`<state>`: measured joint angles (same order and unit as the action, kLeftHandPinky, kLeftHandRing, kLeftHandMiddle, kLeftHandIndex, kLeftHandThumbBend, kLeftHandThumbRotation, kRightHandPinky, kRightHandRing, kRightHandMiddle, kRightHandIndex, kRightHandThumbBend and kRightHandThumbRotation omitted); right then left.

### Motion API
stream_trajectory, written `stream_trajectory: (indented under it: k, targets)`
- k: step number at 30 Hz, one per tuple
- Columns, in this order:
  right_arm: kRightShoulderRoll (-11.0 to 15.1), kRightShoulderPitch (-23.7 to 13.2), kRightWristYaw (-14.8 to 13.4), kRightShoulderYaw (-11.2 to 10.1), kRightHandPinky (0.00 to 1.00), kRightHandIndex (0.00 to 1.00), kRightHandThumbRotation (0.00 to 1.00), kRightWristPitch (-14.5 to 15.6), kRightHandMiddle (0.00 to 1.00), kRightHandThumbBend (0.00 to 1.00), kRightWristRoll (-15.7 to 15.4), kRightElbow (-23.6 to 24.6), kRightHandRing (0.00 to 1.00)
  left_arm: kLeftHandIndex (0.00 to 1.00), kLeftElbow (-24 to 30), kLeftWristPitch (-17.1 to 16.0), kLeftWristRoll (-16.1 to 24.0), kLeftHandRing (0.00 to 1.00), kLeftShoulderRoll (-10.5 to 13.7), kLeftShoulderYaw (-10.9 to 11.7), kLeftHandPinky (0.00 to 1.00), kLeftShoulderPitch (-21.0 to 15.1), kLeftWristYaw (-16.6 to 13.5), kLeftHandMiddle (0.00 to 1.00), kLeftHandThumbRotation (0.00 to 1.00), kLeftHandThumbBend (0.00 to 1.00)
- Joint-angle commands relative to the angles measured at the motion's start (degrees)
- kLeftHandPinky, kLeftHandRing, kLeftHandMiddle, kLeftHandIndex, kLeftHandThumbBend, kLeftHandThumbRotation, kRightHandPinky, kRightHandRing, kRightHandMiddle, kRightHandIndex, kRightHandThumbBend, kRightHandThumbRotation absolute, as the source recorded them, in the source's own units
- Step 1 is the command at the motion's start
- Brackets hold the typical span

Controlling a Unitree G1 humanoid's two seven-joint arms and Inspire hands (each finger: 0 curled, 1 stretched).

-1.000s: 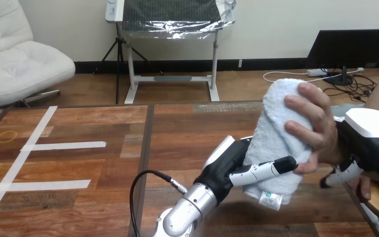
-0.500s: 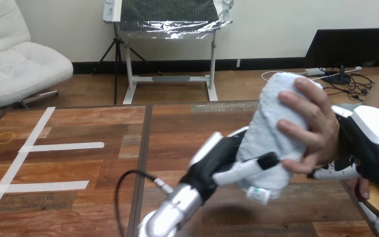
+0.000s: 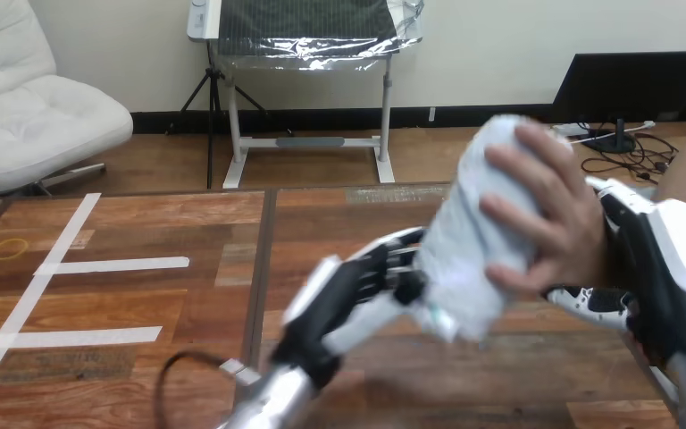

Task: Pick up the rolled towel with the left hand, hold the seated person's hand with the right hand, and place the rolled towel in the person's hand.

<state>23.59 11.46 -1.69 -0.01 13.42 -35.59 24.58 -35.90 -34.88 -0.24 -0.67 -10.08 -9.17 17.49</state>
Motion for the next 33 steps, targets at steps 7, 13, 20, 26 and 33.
stream_trajectory:
  k: [7, 13, 20, 26, 33]
  targets:
    - [-11.93, 1.26, -8.88, 6.52, 0.92, 0.88, 0.00, -4.99, 0.94, 0.26, -1.53, 10.83, 0.96, 0.80, 13.86, -4.65, -4.51, 0.69, 4.92, 4.92, 0.61, 4.10, 0.93, 0.75, 0.81, 0.82]
    - [-13.99, 2.34, -9.98, 7.55, 0.94, 0.89, 0.00, -5.43, 0.95, 0.23, -2.19, 12.01, 0.96, 0.80, 16.51, -4.93, -5.25, 0.68, 5.83, 6.01, 0.60, 5.93, 0.60, 0.74, 0.81, 0.79]
    - [-15.85, 3.63, -10.12, 7.90, 0.97, 0.90, 0.00, -6.92, 0.96, 0.19, -1.10, 13.13, 0.97, 0.80, 18.19, -5.38, -7.23, 0.68, 6.14, 7.02, 0.61, 7.39, 1.12, 0.74, 0.82, 0.79]
    - [-17.26, 4.94, -9.80, 7.79, 0.99, 0.91, 0.00, -8.60, 0.98, 0.15, 0.89, 13.98, 0.99, 0.80, 19.41, -5.19, -8.65, 0.69, 6.11, 7.60, 0.62, 8.46, 1.41, 0.75, 0.83, 0.79]
    - [-18.72, 6.43, -10.55, 7.76, 1.00, 0.93, 0.00, -11.95, 0.99, 0.11, 3.25, 14.03, 1.00, 0.80, 20.70, -5.92, -8.40, 0.69, 6.11, 8.52, 0.61, 9.93, 0.61, 0.74, 0.83, 0.76]
